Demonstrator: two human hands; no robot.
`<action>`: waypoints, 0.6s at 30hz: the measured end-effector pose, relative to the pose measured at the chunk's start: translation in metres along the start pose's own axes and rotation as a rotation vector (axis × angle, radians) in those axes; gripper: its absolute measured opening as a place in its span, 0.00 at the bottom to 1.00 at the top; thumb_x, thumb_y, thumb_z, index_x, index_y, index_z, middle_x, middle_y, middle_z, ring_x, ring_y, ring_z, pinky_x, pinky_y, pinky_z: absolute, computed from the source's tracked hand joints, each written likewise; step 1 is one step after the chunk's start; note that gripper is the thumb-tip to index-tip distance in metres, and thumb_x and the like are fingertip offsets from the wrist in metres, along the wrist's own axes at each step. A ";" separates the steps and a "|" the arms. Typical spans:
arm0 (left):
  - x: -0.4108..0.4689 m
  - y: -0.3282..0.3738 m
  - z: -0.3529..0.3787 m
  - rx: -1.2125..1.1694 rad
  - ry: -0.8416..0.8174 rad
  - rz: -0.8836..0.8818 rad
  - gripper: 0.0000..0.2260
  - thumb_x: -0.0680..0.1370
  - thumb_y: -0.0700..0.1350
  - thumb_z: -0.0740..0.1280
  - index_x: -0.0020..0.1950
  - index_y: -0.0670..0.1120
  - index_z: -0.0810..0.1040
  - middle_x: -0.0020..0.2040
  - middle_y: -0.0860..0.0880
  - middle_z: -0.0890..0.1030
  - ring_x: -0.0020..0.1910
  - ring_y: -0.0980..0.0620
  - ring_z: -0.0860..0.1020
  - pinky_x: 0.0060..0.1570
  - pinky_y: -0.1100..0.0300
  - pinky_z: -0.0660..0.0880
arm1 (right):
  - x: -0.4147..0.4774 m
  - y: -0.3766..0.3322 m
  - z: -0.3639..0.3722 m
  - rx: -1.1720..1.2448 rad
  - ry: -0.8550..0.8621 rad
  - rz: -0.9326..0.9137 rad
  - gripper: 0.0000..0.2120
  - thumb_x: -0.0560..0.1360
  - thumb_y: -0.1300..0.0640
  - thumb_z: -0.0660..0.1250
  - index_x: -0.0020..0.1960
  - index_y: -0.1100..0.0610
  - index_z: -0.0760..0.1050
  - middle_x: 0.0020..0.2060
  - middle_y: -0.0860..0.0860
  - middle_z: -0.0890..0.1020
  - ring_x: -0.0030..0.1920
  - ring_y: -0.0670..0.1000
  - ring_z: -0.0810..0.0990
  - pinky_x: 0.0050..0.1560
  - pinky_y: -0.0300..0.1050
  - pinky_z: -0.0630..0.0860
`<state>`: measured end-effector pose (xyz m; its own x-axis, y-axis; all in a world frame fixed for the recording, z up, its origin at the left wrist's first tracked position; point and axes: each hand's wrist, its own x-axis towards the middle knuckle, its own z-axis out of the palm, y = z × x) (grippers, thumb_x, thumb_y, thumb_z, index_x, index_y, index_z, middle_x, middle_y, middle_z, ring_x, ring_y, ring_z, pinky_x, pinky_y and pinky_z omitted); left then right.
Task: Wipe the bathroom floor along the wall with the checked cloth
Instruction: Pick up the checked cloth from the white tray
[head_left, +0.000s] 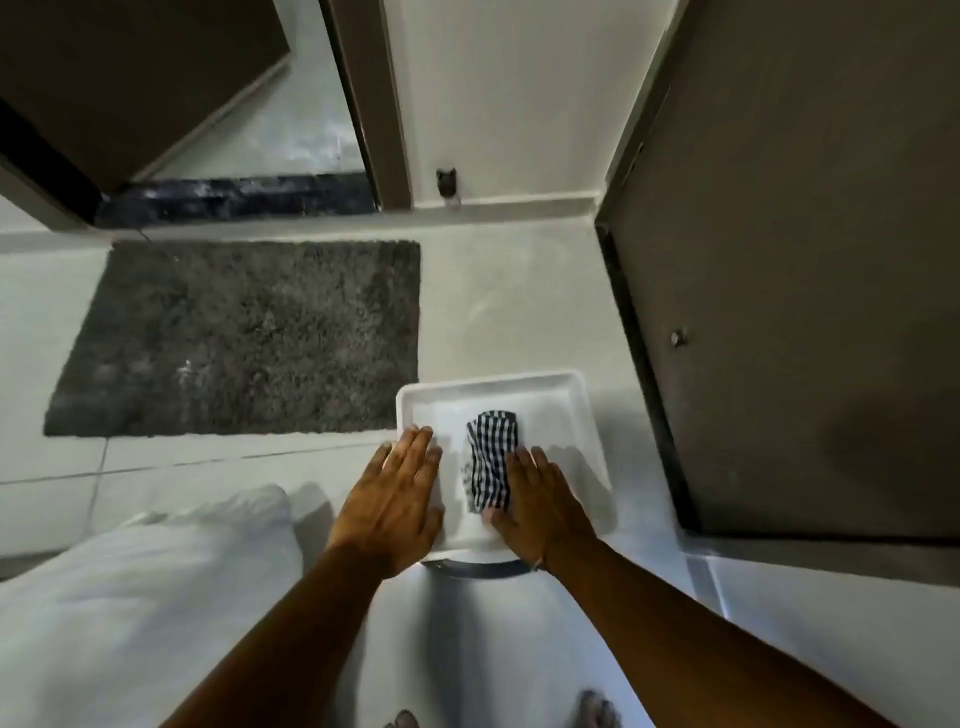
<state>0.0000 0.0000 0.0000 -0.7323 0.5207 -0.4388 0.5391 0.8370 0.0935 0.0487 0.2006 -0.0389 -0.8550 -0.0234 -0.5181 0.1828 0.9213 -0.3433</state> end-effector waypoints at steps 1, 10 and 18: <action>0.006 0.000 0.018 0.022 -0.015 0.003 0.33 0.80 0.58 0.45 0.80 0.42 0.43 0.82 0.40 0.41 0.81 0.43 0.41 0.79 0.47 0.39 | 0.011 0.001 0.016 -0.019 0.016 -0.003 0.39 0.78 0.40 0.57 0.78 0.58 0.41 0.79 0.57 0.44 0.78 0.56 0.41 0.78 0.52 0.41; 0.054 -0.006 0.073 0.027 0.059 -0.019 0.33 0.80 0.59 0.43 0.80 0.41 0.46 0.82 0.40 0.46 0.81 0.43 0.44 0.80 0.46 0.43 | 0.066 0.006 0.072 0.011 0.108 0.004 0.46 0.75 0.50 0.68 0.77 0.61 0.39 0.78 0.58 0.39 0.78 0.56 0.38 0.77 0.49 0.48; 0.054 0.011 0.070 -0.001 0.165 -0.004 0.34 0.78 0.57 0.43 0.80 0.40 0.51 0.82 0.38 0.50 0.81 0.41 0.47 0.80 0.45 0.44 | 0.078 0.018 0.044 -0.049 0.162 -0.075 0.27 0.77 0.66 0.61 0.74 0.57 0.61 0.76 0.57 0.62 0.71 0.60 0.68 0.66 0.56 0.72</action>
<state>-0.0043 0.0250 -0.0855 -0.7929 0.5380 -0.2861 0.5359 0.8392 0.0927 0.0068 0.1986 -0.1196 -0.9329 -0.0336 -0.3585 0.0953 0.9372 -0.3357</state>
